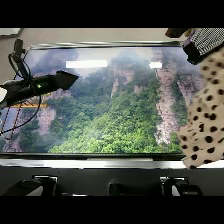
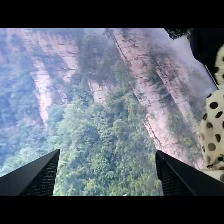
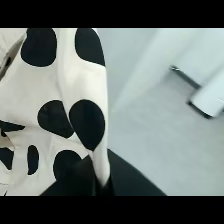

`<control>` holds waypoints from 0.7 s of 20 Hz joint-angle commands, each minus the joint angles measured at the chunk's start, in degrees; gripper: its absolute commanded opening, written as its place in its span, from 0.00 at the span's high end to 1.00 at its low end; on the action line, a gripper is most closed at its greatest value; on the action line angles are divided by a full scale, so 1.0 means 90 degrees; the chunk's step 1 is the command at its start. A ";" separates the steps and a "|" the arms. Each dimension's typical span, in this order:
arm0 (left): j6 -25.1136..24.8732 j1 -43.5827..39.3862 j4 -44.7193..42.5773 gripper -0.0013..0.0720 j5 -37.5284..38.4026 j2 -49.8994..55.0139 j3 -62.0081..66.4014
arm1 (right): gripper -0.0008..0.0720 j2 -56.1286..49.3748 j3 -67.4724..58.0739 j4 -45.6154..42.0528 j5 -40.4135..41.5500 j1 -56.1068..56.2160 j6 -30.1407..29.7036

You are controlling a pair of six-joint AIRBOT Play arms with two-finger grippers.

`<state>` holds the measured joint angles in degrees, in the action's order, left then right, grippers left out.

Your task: Fold the clothes and pants, and hang the long-sleeved shirts on hangers.

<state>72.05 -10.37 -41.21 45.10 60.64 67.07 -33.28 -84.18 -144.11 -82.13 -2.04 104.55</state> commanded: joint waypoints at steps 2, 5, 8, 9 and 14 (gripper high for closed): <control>0.0027 -0.0345 0.0036 0.02 0.0012 -0.0015 0.0005 | 0.96 -0.0629 -0.0138 -0.1860 0.0335 -0.0138 0.1933; 0.0044 -0.0435 0.0075 0.02 0.0061 -0.0015 0.0002 | 0.96 -0.1324 -0.0561 -0.1377 0.0685 -0.1161 0.2237; 0.0216 -0.0432 0.0080 0.02 0.0061 -0.0015 0.0002 | 0.96 -0.1928 -0.1270 -0.0427 0.1173 -0.2293 0.2193; 0.0219 -0.0432 0.0083 0.02 0.0061 -0.0015 0.0005 | 0.96 -0.2084 -0.1479 -0.0228 0.1268 -0.2584 0.2193; 0.0216 -0.0435 0.0080 0.02 0.0058 -0.0015 0.0002 | 0.96 -0.2603 -0.2055 0.0187 0.1831 -0.3449 0.2195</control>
<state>73.78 -14.22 -40.49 45.60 60.55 67.07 -54.06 -99.57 -145.34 -69.58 -28.84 123.81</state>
